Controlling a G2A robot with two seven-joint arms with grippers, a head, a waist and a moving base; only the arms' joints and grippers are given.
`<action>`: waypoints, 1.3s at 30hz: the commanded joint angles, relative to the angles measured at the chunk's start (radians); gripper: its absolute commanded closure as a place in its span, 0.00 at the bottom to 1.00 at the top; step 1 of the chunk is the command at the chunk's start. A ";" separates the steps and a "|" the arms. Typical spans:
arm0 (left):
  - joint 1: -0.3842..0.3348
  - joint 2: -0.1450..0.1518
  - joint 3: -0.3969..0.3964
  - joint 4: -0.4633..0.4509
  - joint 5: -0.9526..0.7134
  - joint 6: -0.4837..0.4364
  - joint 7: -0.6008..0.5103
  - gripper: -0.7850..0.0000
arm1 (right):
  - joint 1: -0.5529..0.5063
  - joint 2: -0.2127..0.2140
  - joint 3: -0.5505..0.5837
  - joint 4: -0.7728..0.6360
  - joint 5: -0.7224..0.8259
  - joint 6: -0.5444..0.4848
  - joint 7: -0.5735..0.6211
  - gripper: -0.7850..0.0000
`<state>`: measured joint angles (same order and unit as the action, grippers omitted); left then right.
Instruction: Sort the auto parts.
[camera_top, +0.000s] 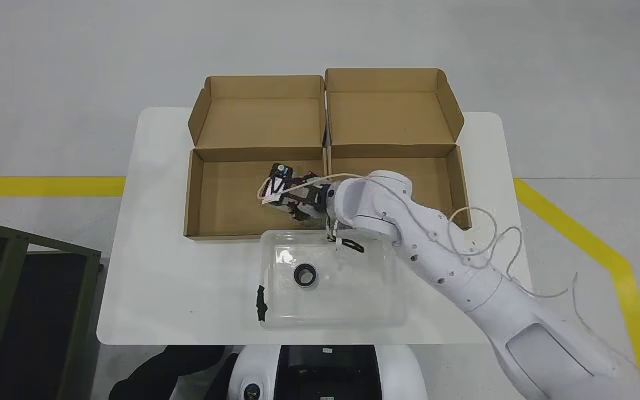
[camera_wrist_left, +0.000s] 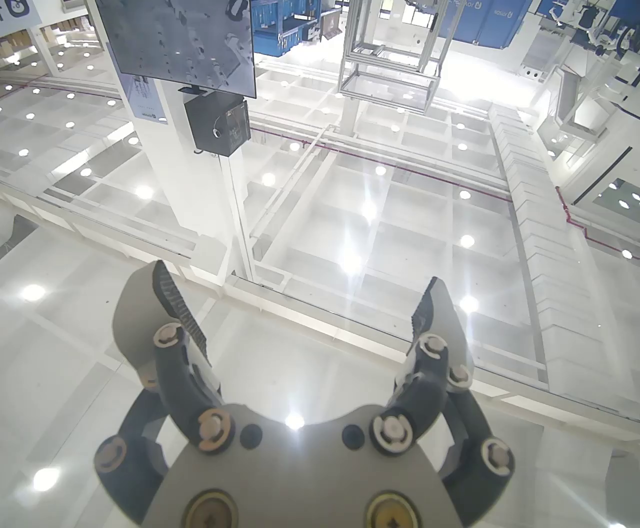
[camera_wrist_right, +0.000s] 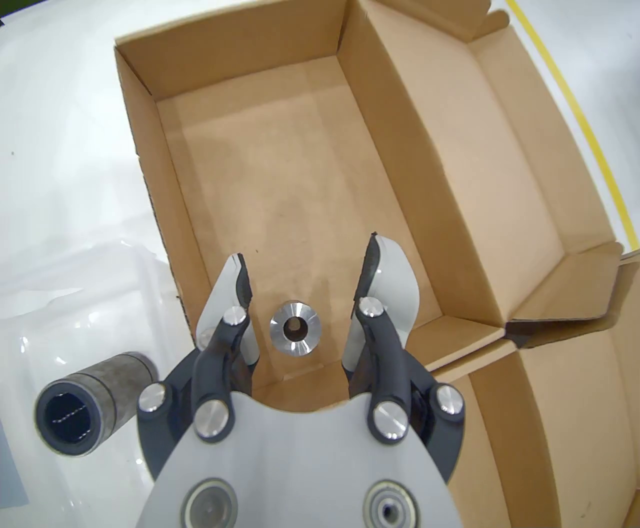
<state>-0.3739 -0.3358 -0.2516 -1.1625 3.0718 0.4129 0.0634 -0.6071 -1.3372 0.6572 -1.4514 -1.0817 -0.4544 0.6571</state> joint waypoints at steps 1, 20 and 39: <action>0.000 0.000 0.000 0.000 0.000 0.000 0.000 0.00 | -0.019 0.007 0.023 -0.049 0.004 -0.011 0.001 0.48; 0.000 0.000 0.000 0.000 0.000 0.000 0.000 0.00 | -0.374 0.105 0.183 -0.427 -0.112 -0.232 -0.011 0.32; 0.000 0.000 0.000 0.000 0.000 0.000 0.000 0.00 | -0.524 0.150 0.224 -0.399 -0.318 -0.337 -0.128 0.23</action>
<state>-0.3739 -0.3358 -0.2516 -1.1625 3.0718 0.4129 0.0634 -1.1288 -1.1878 0.8814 -1.8555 -1.3917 -0.7914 0.5315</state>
